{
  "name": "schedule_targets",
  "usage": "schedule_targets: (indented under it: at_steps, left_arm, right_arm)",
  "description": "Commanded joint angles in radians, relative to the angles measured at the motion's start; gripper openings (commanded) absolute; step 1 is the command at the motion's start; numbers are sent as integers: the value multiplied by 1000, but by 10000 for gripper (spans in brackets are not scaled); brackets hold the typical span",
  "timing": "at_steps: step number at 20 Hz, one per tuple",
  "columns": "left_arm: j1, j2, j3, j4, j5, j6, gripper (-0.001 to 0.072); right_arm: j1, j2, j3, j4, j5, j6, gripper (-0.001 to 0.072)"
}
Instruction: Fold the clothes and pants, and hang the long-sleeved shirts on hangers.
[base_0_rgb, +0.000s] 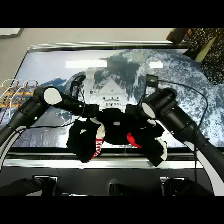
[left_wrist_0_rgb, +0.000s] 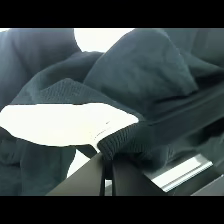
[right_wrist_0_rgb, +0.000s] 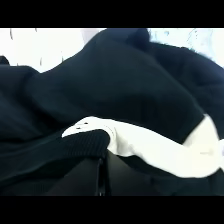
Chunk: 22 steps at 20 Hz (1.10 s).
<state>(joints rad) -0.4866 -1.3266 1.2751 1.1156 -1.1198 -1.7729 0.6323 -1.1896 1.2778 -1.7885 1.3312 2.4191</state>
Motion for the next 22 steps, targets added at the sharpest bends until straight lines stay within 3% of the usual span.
schedule_targets:
  at_steps: [1, 4, 5, 7, 8, 9, 11, 14, 18, 21, 22]
  left_arm:
    - [1, -2, -1, -14, 53, -8, 39]
    - [1, -3, -1, -33, 77, -8, 52]
    - [1, -6, -1, -37, 88, -8, 131]
    - [3, -7, -1, -43, 108, -8, 449]
    - [11, -5, -1, -43, 110, -9, 570]
    - [29, 2, -1, -43, 107, -8, 615]
    - [109, 45, -1, -21, 86, -8, 616]
    - [291, 162, -14, 146, -10, -2, 617]
    - [591, 314, -55, 328, -88, 161, 613]
    - [744, 326, -55, 352, -217, 284, 610]
    - [774, 323, -56, 352, -222, 284, 610]
  right_arm:
    - [0, 16, 35, -65, 60, 12, 43]
    - [0, 16, 38, -98, 50, 35, 43]
    - [0, 13, 38, -100, 19, 35, 43]
    - [0, 6, 38, -105, -21, 35, 43]
    - [0, 3, 38, -105, -32, 35, 43]
    - [0, 1, 38, -105, -33, 35, 43]
    - [0, 1, 38, -103, -30, 29, 43]
    - [0, 1, 38, -97, -23, 8, 43]
    - [0, 1, 38, -81, -21, -27, 44]
    - [0, 1, 38, -78, -22, -40, 44]
    - [0, 1, 38, -78, -22, -42, 44]
